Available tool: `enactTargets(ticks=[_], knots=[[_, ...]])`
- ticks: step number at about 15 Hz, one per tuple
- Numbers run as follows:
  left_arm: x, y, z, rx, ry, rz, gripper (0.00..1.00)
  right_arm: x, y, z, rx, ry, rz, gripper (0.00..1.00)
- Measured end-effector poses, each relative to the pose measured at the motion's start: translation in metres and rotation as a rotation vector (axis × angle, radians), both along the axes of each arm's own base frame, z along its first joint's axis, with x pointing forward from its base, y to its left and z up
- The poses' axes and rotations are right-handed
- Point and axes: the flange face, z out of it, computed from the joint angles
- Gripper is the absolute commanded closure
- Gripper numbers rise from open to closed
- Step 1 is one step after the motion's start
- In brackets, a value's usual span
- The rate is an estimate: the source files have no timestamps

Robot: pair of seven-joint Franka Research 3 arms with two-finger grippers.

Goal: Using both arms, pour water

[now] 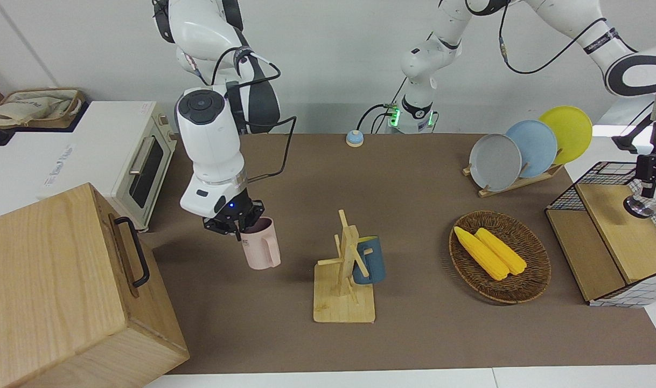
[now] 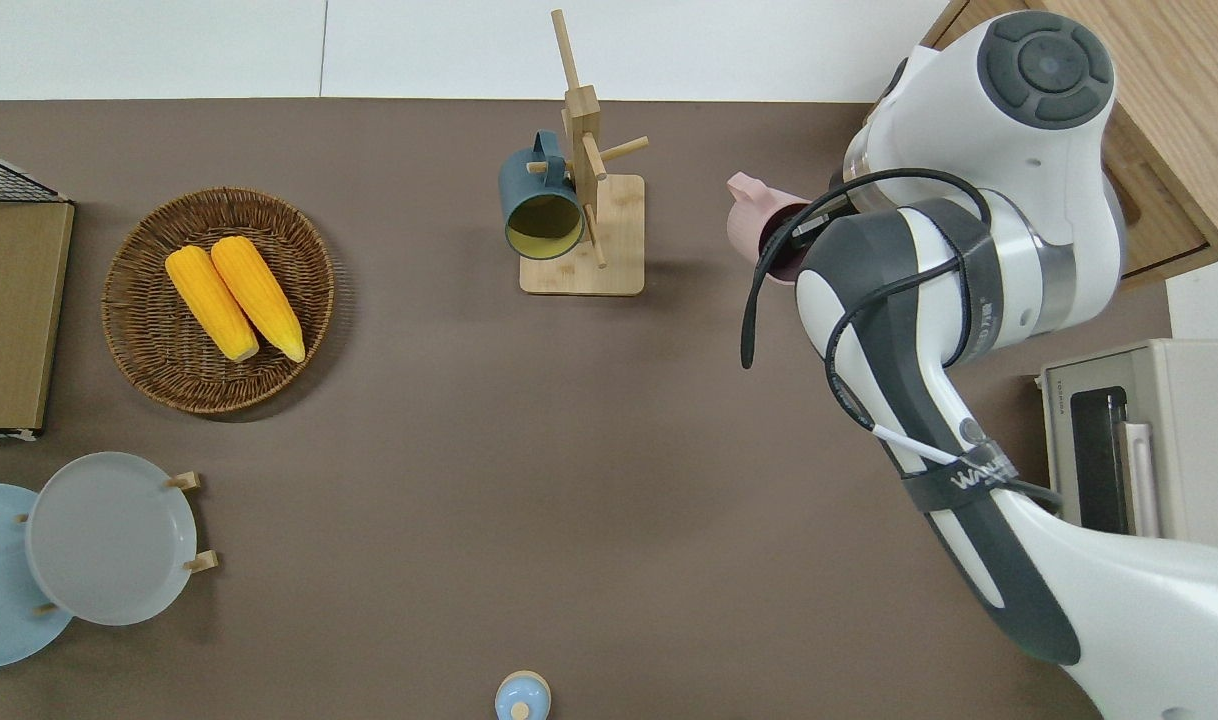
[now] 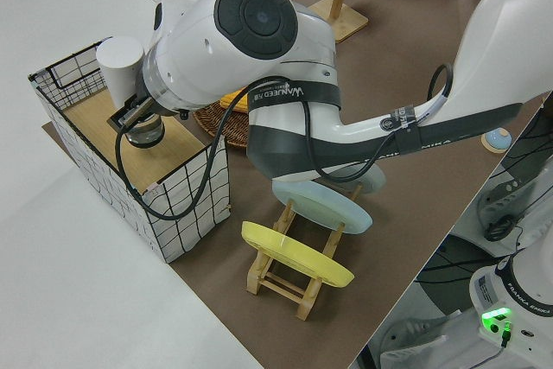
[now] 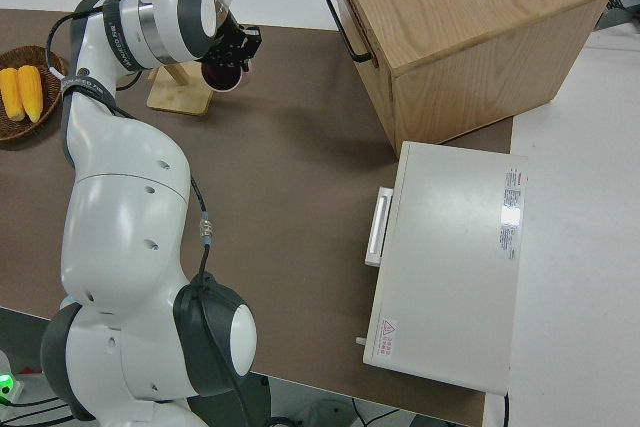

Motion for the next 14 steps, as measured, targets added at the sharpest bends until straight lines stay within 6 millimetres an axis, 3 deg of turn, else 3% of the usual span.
enactTargets(ticks=[3, 6, 10, 14], knots=[[0.003, -0.019, 0.029, -0.019, 0.041, 0.027, 1.0, -0.024, 0.001, -0.009, -0.028, 0.135, 0.005, 1.0], [0.002, -0.051, 0.055, -0.071, 0.077, 0.047, 1.0, -0.053, 0.019, -0.019, -0.051, 0.23, -0.022, 1.0], [0.004, -0.112, 0.091, -0.066, 0.121, 0.101, 1.0, -0.092, 0.075, -0.025, -0.038, 0.312, -0.14, 1.0], [0.001, -0.165, 0.104, -0.048, 0.136, 0.122, 1.0, -0.123, 0.137, -0.03, 0.017, 0.382, -0.289, 1.0]])
